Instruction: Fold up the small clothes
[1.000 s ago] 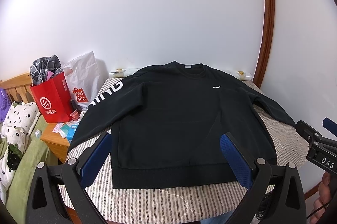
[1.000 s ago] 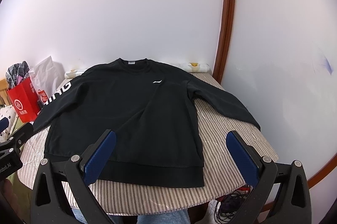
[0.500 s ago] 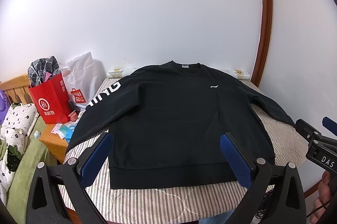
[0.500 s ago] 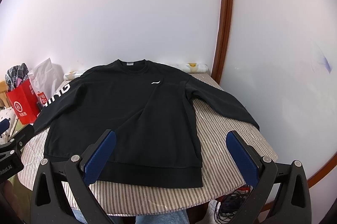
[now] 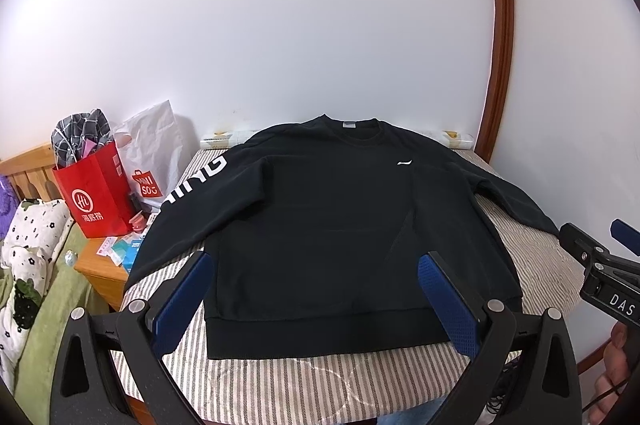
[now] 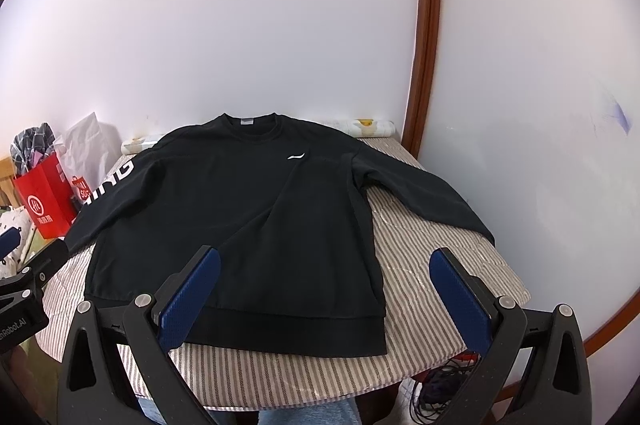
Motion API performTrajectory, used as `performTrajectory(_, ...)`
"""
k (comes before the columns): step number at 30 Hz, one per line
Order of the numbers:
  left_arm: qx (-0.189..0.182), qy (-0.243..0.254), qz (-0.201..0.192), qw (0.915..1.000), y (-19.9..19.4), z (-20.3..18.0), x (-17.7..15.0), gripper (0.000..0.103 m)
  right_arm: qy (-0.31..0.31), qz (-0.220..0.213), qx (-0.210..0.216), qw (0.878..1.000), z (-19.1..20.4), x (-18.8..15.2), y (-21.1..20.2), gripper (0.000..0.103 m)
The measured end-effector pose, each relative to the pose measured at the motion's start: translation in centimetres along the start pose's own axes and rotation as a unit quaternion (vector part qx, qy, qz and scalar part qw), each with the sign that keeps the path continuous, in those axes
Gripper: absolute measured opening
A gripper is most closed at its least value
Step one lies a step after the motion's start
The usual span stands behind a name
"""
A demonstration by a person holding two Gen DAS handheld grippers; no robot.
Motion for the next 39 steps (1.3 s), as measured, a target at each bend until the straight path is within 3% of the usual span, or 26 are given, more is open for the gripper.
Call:
performTrajectory(21,-0.006,0.000,-0.002,1.0000,0.4,0.4,-0.1,0.103,-0.009,0.000,-0.002,1.000,0.4,-0.5,0.6,0.103)
performTrajectory(29,-0.016,-0.009,0.018,0.9997,3.5,1.3,-0.3,0.103,-0.017,0.011,0.006,1.000,1.3,-0.4,2.9,0.103)
performTrajectory(36,-0.025,-0.074,0.053,0.9956,9.3,5.5,-1.5,0.102,-0.042,0.051,-0.002,0.998,2.1,-1.8,8.8,0.103)
performTrajectory(39,-0.050,-0.117,0.060,0.9901,11.7,8.1,-2.5,0.102,-0.051,0.066,0.027,0.996,2.7,-2.6,11.5,0.103)
Point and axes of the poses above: each gripper's, at about its wrist camera, not at the fingertips, and y roughly the way its jaws point, z to its left, x to its top, the point moved 5 cm from there along y, roughly the way its jaws point, and after that the axes turned 5 degrees about z, right-handed, at the moved point
